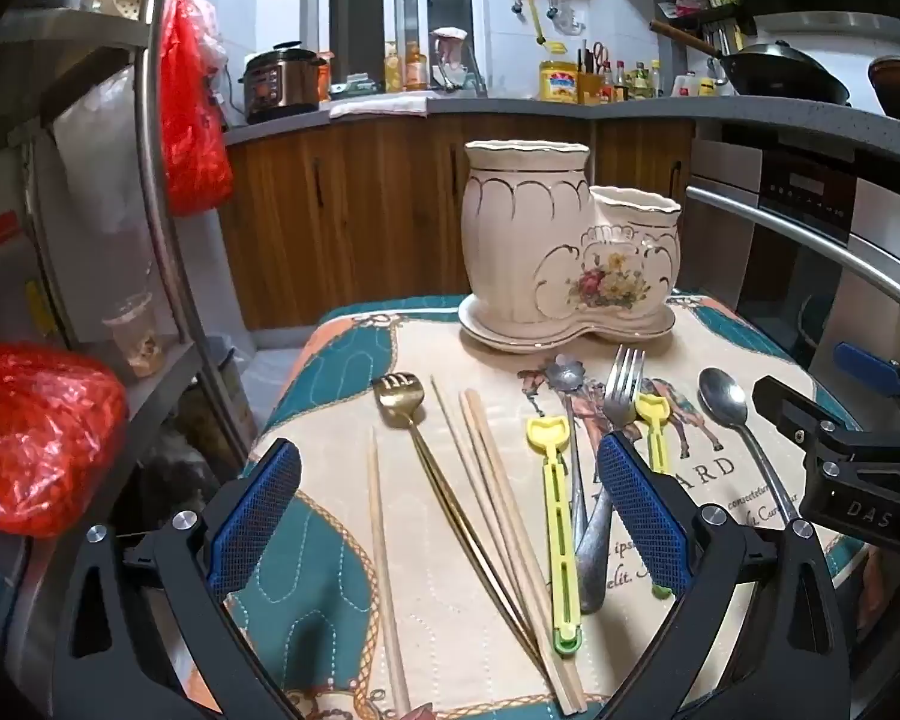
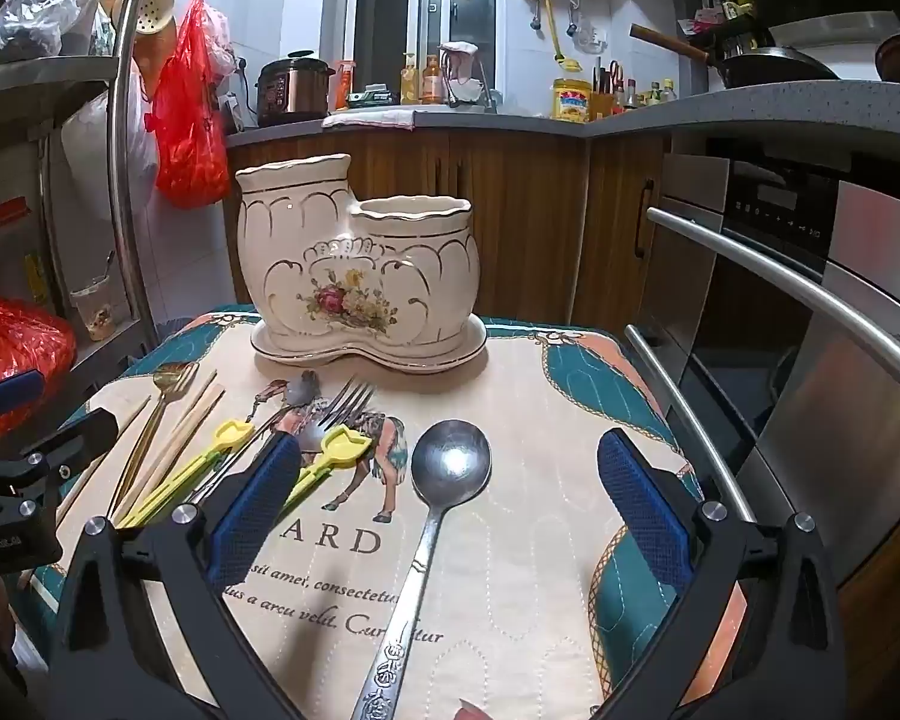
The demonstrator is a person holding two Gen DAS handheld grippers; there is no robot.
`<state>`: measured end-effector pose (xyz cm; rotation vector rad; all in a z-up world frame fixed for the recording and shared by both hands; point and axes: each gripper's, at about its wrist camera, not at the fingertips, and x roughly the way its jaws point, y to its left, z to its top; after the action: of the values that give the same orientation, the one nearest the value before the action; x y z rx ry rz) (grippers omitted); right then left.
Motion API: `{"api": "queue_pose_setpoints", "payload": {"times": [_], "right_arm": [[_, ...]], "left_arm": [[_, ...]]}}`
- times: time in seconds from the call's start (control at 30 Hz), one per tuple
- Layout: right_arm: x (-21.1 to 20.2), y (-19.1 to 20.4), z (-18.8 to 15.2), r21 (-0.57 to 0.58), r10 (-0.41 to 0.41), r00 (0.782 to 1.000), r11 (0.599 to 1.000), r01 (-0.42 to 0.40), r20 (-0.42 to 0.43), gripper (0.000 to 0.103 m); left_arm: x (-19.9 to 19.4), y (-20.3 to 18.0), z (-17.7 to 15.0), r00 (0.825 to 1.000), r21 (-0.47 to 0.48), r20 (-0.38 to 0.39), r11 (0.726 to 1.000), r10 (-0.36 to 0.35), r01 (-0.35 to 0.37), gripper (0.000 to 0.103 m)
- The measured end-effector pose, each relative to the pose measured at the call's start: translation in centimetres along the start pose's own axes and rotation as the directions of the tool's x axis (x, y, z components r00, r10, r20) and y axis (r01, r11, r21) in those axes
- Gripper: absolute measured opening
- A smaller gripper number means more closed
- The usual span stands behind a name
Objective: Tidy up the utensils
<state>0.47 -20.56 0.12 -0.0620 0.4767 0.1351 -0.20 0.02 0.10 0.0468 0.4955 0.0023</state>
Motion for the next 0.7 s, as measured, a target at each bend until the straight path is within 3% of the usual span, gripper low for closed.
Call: {"api": "queue_pose_setpoints", "payload": {"times": [0.7], "right_arm": [[0.04,-0.17,-0.19,0.002,0.0,1.0,1.0,0.0,0.002,0.098]], "left_arm": [[0.24,-0.16,-0.16,1.0,0.0,-0.02,1.0,-0.002,0.002,0.098]]}}
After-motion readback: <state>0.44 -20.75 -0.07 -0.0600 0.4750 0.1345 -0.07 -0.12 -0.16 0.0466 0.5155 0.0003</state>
